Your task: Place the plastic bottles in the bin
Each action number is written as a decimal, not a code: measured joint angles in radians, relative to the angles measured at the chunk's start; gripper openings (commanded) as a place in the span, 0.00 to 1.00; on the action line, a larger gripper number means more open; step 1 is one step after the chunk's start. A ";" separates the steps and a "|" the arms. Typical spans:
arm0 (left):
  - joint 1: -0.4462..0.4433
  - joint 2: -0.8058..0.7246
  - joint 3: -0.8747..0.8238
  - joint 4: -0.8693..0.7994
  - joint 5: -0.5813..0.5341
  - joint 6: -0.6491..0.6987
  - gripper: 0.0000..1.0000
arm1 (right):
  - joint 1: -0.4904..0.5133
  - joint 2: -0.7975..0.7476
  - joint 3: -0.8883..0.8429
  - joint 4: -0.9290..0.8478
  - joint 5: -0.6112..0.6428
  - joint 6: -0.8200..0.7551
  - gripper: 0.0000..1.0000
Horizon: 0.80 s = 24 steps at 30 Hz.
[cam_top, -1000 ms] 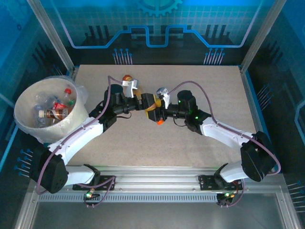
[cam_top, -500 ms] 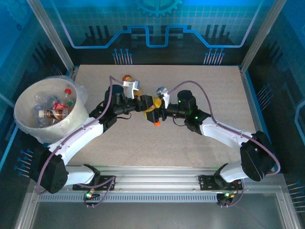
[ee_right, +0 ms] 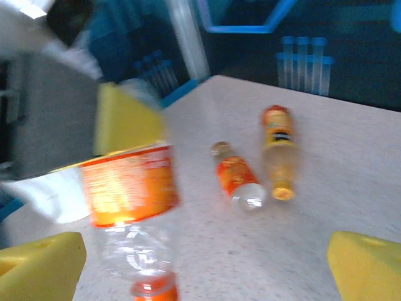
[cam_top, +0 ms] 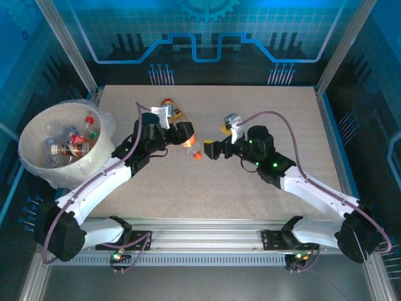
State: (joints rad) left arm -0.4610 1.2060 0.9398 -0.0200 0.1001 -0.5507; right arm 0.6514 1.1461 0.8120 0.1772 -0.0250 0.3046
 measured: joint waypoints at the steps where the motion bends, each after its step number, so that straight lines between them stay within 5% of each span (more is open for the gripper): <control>1: 0.001 -0.009 0.000 -0.014 -0.012 0.000 0.46 | -0.002 -0.027 -0.014 -0.005 0.050 0.019 1.00; 9: 0.016 -0.125 0.053 -0.181 -0.159 0.033 0.46 | -0.079 -0.256 -0.199 0.001 0.232 0.167 1.00; 16: 0.082 -0.253 0.209 -0.343 -0.279 0.120 0.46 | -0.225 -0.324 -0.217 -0.074 0.235 0.274 1.00; 24: 0.082 -0.256 0.502 -0.539 -0.541 0.335 0.46 | -0.236 -0.303 -0.216 -0.126 0.234 0.309 1.00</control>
State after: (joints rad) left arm -0.3786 0.9501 1.4418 -0.5587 -0.4412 -0.2157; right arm 0.4156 0.8433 0.5957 0.0513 0.2089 0.6140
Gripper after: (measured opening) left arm 0.583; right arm 0.998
